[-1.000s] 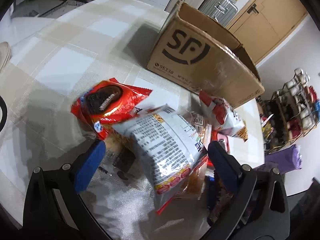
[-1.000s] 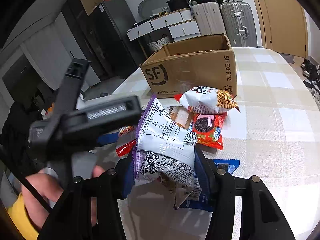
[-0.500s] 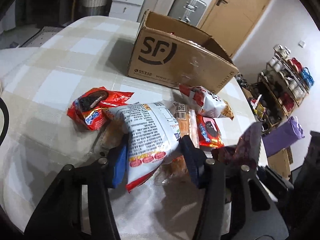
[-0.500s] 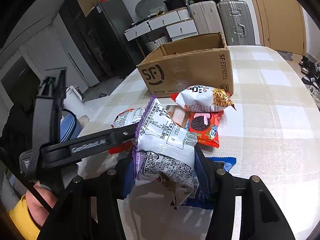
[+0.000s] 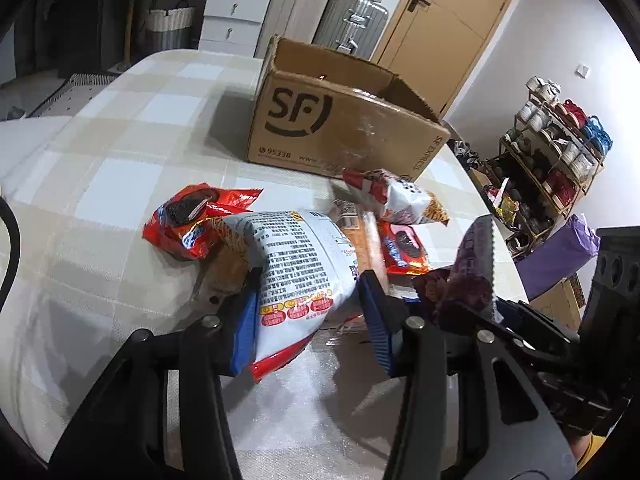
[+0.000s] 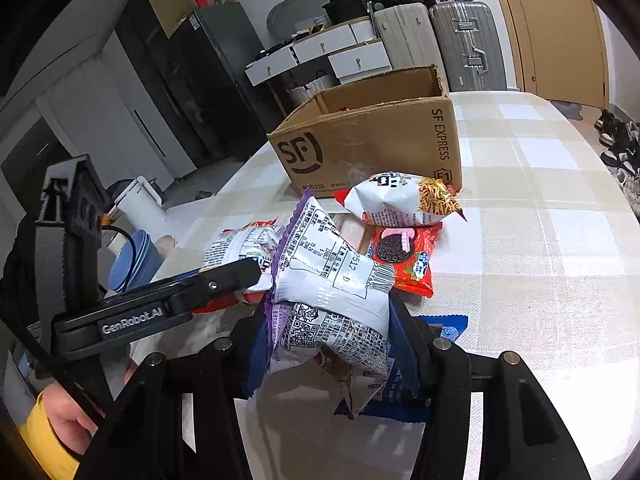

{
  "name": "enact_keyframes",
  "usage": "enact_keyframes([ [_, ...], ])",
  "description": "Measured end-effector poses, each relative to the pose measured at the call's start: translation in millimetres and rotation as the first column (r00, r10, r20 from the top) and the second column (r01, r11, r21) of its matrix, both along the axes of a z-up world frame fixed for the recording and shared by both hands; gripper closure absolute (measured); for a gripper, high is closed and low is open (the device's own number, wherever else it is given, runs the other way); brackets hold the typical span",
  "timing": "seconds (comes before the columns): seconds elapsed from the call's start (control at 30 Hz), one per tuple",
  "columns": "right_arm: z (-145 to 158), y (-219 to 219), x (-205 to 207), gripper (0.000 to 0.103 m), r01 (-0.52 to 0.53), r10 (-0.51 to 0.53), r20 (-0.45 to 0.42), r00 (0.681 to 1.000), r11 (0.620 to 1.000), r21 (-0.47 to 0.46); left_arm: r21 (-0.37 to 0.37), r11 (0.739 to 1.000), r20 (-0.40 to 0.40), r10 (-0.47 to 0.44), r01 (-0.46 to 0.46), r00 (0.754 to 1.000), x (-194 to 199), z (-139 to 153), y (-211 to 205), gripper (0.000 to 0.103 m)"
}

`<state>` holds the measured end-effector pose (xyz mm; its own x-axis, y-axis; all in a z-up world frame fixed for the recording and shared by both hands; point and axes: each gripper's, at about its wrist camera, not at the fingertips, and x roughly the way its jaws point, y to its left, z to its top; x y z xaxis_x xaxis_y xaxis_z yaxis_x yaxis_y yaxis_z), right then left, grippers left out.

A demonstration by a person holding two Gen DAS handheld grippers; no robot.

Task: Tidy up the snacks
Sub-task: 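Grasp the white chip bag with red print with the left tool while the right tool holds its bag, then lift both held bags and carry them toward the cardboard box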

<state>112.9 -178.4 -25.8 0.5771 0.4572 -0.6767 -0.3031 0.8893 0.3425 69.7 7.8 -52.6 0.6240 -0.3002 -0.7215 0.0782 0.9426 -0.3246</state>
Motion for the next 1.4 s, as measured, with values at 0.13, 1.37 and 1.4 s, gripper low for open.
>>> enact_keyframes([
  [0.13,1,-3,-2,0.049,0.013,-0.013,0.008,1.0,1.0,0.006,-0.025,1.0,0.016,-0.002,0.002,1.0,-3,7,5,0.059],
  [1.37,28,-14,-13,0.049,-0.011,-0.01,0.098,0.995,0.977,0.213,-0.139,0.99,0.089,-0.006,0.018,0.996,-40,49,37,0.059],
  [1.4,29,-14,-13,0.049,-0.01,-0.012,0.1,0.995,0.976,0.216,-0.144,0.989,0.087,-0.006,0.019,0.996,-41,49,37,0.059],
])
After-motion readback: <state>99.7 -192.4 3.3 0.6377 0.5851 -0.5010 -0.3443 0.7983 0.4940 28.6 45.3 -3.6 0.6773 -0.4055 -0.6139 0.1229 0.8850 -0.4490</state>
